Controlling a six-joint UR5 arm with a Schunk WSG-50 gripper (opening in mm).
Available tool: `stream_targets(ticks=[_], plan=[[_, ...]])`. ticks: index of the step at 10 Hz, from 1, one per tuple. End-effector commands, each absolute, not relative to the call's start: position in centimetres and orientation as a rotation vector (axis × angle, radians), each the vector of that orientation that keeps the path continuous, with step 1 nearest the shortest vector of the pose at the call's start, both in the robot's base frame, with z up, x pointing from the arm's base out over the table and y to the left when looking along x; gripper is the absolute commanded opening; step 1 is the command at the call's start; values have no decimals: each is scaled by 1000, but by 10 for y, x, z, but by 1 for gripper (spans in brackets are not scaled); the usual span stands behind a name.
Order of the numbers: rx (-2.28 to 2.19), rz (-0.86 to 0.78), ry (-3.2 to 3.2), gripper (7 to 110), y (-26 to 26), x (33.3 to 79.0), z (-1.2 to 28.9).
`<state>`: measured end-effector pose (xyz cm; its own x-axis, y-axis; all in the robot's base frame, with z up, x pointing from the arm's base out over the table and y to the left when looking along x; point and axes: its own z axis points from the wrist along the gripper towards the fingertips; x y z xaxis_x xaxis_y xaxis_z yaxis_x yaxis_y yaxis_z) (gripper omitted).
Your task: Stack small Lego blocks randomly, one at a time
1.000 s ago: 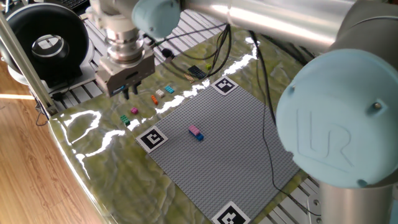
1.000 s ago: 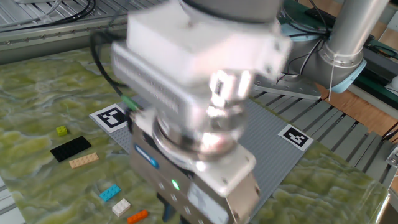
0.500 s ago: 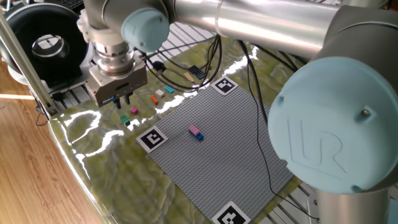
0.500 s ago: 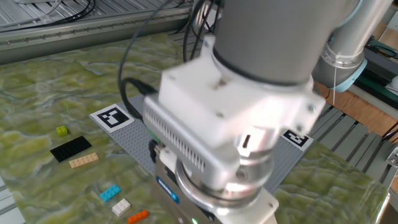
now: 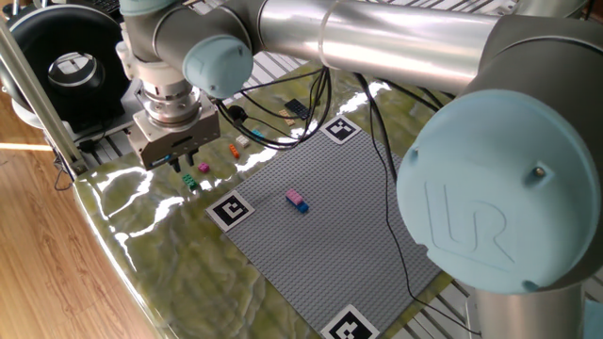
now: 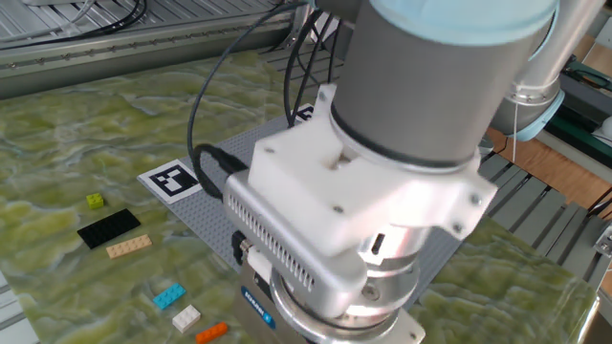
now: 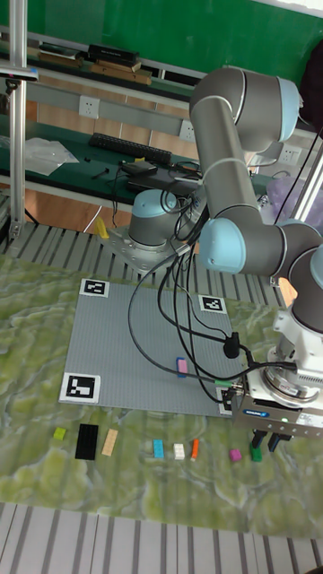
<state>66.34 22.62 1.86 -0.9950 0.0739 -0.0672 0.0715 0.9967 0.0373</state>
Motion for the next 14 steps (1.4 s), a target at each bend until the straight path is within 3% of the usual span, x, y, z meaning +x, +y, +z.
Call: stream_targets(ticks=[1,8,11,14], plan=[[124,39,3061,22,222,666,14],[66,-34,3131,22,218,644,12],[-54,16,3146,22,226,640,12],[6,18,3125,22,231,653,-10]])
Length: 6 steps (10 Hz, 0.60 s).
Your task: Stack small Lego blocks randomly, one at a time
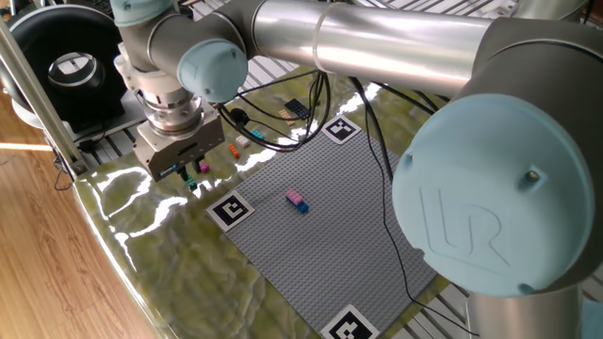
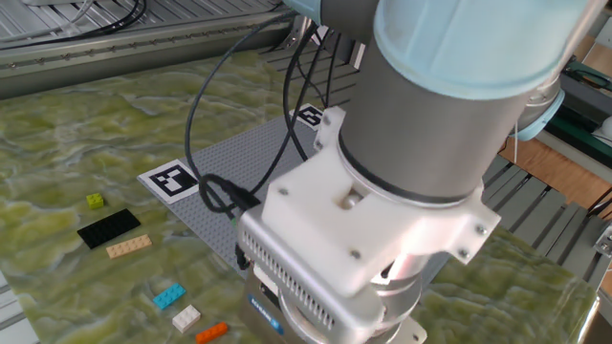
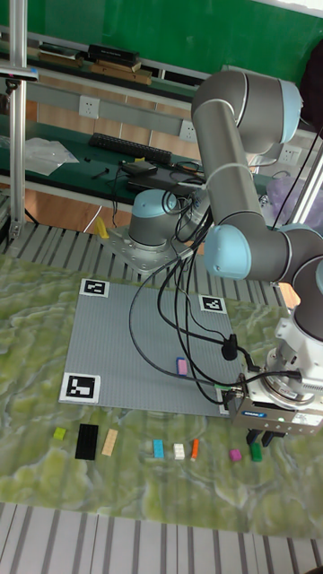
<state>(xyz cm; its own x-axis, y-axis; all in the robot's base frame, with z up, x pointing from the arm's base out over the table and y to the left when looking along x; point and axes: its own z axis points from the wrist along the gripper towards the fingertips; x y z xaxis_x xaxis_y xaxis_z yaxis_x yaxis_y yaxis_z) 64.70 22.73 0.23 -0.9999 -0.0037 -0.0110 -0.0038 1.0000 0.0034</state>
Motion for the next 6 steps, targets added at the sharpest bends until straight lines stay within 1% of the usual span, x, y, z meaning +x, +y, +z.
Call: stream_targets(ticks=[1,4,6], plan=[[16,18,3128,22,232,654,-14],[25,33,3136,22,235,651,-5],[32,16,3136,22,233,651,-7]])
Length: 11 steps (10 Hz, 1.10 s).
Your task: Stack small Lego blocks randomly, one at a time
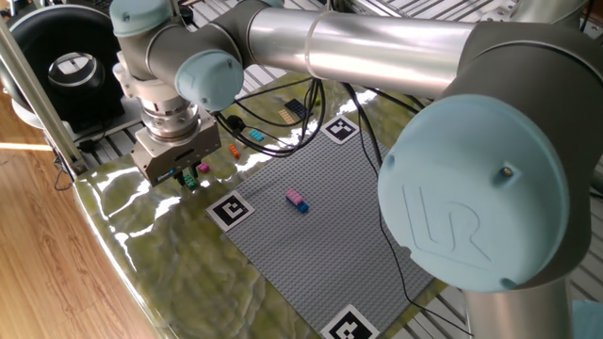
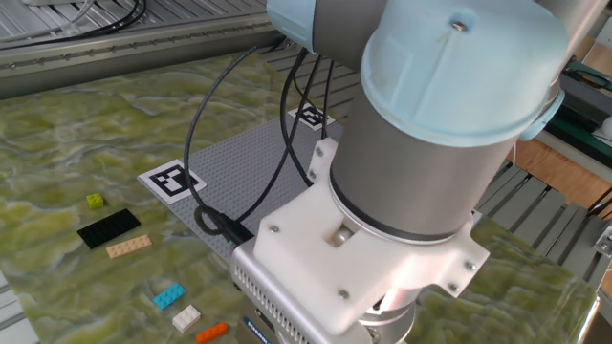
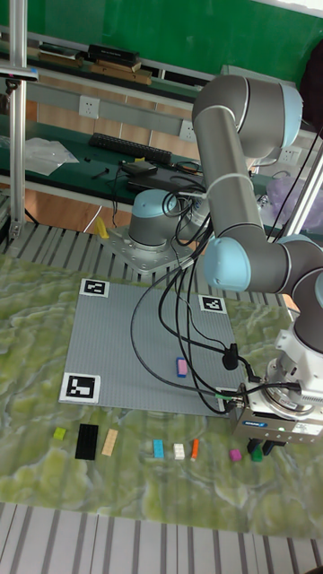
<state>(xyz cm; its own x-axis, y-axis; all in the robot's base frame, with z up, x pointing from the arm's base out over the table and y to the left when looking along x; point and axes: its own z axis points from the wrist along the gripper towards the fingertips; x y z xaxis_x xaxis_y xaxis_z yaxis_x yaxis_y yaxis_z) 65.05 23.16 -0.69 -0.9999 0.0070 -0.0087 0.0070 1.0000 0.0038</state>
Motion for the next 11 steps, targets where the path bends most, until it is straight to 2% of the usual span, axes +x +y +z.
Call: stream_targets(ticks=[1,11], plan=[[32,16,3136,22,233,652,-8],[57,16,3147,22,229,649,-9]])
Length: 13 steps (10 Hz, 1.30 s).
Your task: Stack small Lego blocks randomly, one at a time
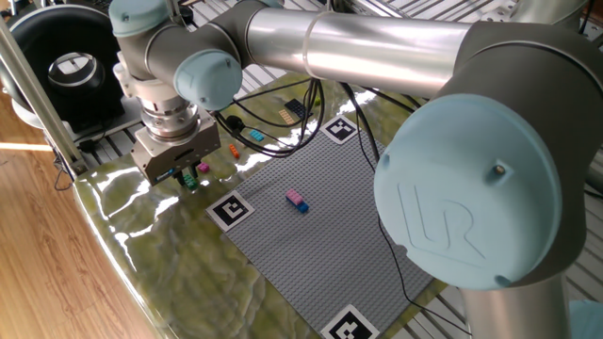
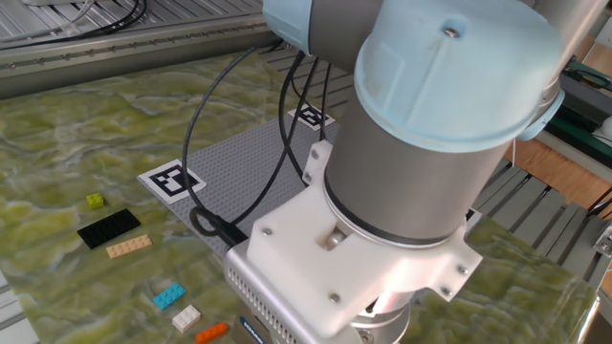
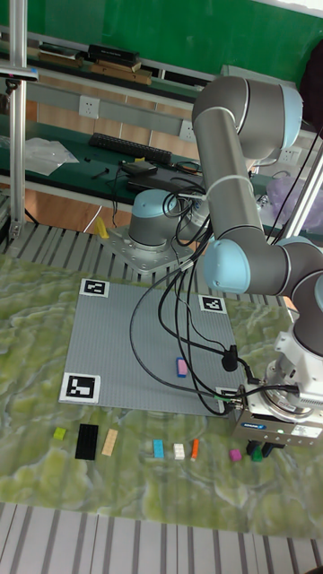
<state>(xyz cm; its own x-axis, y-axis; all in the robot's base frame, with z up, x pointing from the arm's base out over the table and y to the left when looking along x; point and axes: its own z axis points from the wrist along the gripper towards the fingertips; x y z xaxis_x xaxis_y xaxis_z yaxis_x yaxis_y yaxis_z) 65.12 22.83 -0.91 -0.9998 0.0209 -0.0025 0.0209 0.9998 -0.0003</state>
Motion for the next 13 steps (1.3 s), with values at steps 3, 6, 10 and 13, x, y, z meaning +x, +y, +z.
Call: stream_targets(ticks=[3,6,10,13], plan=[[62,30,3149,22,229,648,-10],[64,33,3149,22,230,648,-10],[66,30,3149,22,230,648,-11],[64,30,3147,22,230,649,-14]])
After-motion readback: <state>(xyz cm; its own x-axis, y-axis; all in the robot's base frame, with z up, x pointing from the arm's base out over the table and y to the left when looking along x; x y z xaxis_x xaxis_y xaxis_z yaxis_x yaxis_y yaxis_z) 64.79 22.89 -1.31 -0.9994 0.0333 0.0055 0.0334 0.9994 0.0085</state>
